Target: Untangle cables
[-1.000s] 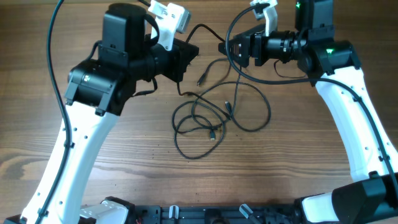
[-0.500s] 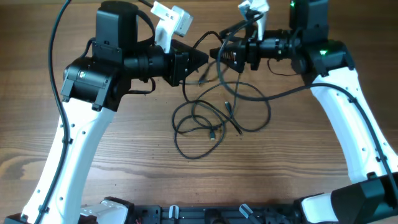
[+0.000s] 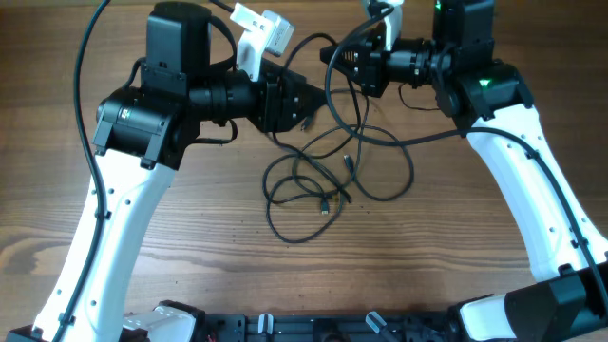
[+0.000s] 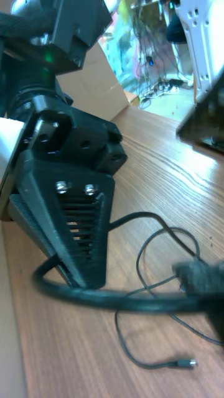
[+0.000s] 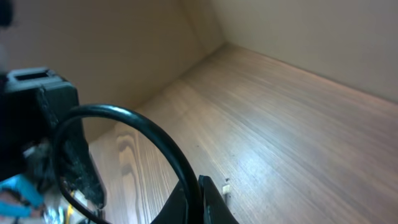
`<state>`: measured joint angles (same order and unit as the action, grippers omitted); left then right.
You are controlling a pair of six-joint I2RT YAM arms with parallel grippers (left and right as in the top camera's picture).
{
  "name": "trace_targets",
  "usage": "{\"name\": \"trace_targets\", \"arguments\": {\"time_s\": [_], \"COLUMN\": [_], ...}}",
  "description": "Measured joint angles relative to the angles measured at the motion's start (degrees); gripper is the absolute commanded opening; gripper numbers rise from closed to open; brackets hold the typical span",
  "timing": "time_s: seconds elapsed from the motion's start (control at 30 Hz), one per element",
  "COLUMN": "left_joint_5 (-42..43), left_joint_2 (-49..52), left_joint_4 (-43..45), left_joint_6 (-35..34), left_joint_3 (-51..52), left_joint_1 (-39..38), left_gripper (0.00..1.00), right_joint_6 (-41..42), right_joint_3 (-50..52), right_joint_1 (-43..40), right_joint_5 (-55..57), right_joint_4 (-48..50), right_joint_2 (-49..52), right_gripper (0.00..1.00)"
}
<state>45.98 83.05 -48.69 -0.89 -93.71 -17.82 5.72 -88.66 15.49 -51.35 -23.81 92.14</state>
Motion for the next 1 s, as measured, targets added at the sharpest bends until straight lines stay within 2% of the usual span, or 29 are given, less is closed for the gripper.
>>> {"name": "trace_targets", "arguments": {"time_s": [0.03, 0.23, 0.43, 0.63, 0.83, 1.0], "left_joint_5": [-0.8, -5.9, -7.8, -9.0, -10.6, -11.0], "left_joint_2": [0.0, 0.0, 0.0, 0.0, 0.0, 0.0], "left_joint_4": [0.0, 0.0, -0.2, -0.7, -1.1, -1.1], "left_joint_6": [-0.1, -0.3, -0.3, -0.2, -0.2, -0.2], "left_joint_3": [0.0, 0.0, 0.0, 0.0, 0.0, 0.0], "left_joint_1": [0.0, 0.0, 0.0, 0.0, 0.0, 0.0], "left_gripper": [1.00, 1.00, 1.00, 1.00, 1.00, 1.00], "right_joint_6": [2.1, 9.5, 13.4, 13.9, 13.4, 13.1], "right_joint_3": [0.0, -2.8, -12.5, -13.1, -13.1, -13.1], "right_joint_1": [-0.2, -3.9, -15.9, -28.3, -37.0, -41.9], "right_joint_5": [1.4, 7.8, 13.9, 21.0, 38.1, 51.1], "right_joint_4": [0.4, -0.1, -2.3, -5.7, -8.9, -7.4], "right_joint_2": [0.0, 0.1, 0.2, 0.2, 0.3, 4.3], "right_gripper": [0.04, 0.04, 0.04, 0.04, 0.04, 0.04]}}
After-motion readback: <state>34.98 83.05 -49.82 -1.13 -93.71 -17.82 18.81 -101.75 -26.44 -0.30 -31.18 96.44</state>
